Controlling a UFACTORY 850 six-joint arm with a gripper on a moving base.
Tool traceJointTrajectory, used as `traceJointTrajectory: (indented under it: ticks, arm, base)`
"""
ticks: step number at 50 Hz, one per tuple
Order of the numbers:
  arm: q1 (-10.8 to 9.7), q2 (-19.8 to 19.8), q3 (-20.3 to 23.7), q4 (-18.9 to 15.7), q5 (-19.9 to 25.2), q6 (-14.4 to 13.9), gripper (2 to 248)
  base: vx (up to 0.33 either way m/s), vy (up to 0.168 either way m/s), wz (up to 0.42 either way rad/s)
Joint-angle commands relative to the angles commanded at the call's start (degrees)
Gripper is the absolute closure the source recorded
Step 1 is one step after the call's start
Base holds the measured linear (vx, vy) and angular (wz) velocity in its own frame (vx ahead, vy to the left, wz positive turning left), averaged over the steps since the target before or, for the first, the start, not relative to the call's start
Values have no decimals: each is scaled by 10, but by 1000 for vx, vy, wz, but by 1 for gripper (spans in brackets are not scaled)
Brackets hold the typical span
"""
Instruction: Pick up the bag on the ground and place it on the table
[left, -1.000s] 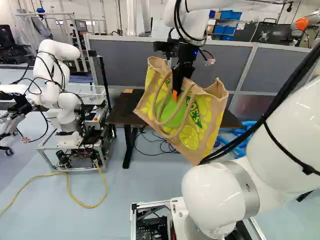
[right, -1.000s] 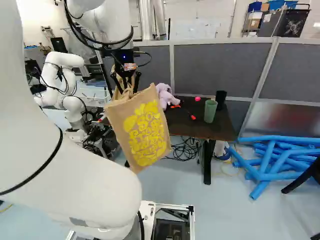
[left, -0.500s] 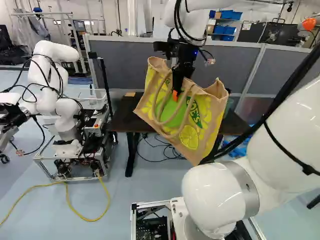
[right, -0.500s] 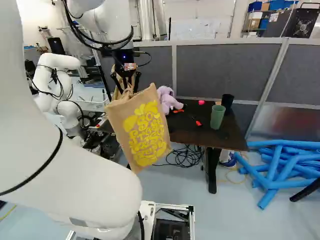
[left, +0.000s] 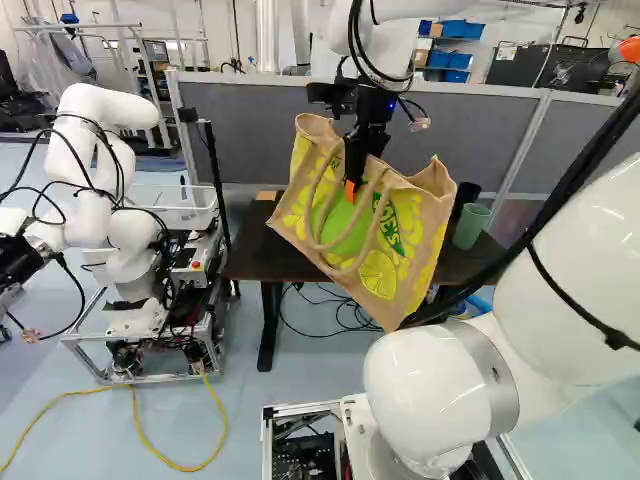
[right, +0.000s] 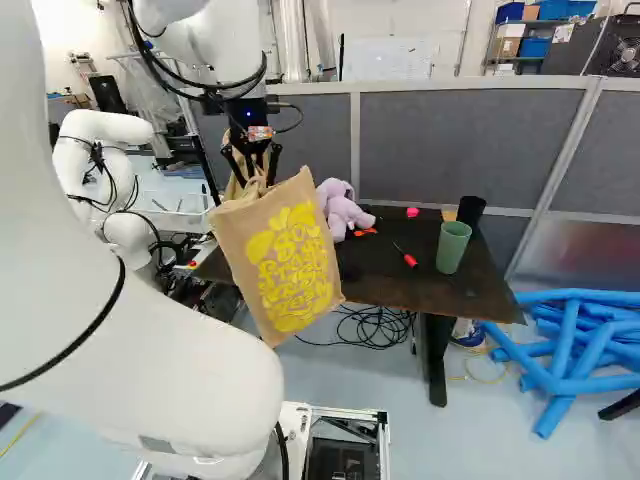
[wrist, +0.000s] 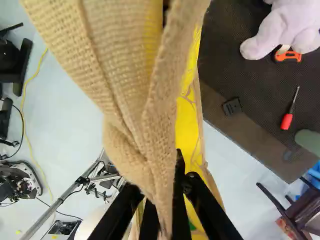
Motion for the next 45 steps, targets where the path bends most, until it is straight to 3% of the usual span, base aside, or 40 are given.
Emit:
traceJointTrajectory:
  ticks: [21,45]
  arm:
    - [0,0,0,0,0,0,229]
    - [-2,-42,-37,0,0,0,229]
  base:
    - [111,41,-7]
    - [1,-1,-3]
